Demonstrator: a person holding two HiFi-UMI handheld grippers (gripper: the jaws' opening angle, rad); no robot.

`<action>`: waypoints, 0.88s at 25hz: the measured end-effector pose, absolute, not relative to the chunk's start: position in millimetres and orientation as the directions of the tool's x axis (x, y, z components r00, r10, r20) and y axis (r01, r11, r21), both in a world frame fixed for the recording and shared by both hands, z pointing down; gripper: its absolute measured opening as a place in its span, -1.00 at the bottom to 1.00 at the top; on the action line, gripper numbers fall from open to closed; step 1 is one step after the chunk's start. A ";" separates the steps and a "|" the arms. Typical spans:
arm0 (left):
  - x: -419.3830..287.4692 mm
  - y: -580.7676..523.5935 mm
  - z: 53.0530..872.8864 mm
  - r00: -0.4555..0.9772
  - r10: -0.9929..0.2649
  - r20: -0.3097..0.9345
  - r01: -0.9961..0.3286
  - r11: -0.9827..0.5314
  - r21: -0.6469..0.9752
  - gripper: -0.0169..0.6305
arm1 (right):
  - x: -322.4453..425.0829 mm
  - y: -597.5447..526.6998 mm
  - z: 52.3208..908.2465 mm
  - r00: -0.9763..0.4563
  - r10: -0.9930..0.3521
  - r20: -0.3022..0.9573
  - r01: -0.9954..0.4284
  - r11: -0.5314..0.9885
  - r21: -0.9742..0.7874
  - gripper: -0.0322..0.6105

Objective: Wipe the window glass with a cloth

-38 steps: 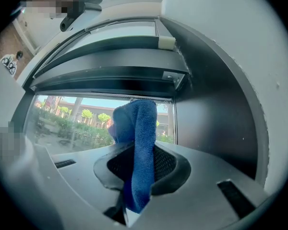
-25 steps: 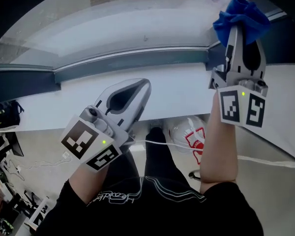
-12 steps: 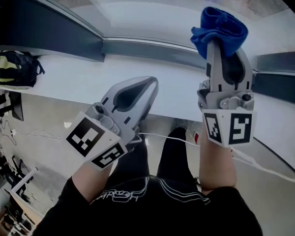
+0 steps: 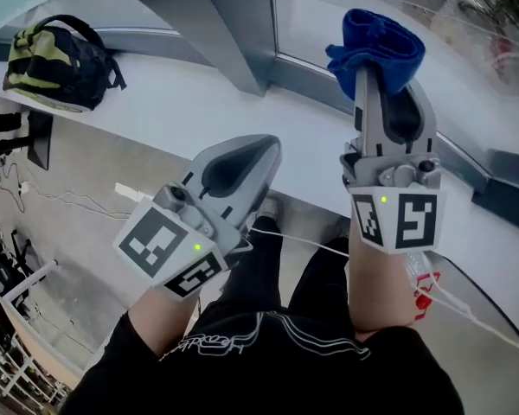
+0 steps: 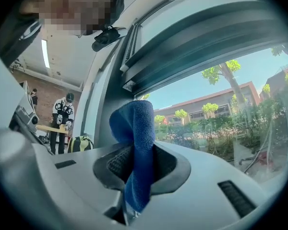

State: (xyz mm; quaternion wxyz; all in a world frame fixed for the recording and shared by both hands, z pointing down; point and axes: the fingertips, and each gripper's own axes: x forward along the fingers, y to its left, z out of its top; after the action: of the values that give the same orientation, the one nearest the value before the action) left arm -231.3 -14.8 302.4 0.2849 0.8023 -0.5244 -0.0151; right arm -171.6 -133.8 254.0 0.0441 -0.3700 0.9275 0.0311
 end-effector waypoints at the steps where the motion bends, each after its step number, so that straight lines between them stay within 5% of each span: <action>1: -244.1 -11.4 302.7 0.441 -0.855 0.275 -0.836 -0.278 0.474 -0.93 | -185.3 -132.6 255.5 -0.726 -0.680 -0.103 -0.686 0.728 0.024 -0.70; 10: -323.3 4.4 310.6 0.379 -0.883 0.277 -0.849 -0.212 0.483 -0.93 | -264.6 -149.1 275.7 -0.713 -0.695 -0.094 -0.697 0.717 -0.016 -0.70; 22: -313.6 -6.9 320.9 0.393 -0.877 0.275 -0.838 -0.219 0.499 -0.93 | -267.2 -185.5 297.9 -0.652 -0.756 -0.063 -0.759 0.649 0.052 -0.70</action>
State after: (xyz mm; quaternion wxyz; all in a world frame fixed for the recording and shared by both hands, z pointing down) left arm -313.6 -6.9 320.9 0.2966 0.7802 -0.5498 -0.0331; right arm -267.2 -185.5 297.9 0.0180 -0.4170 0.9080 0.0367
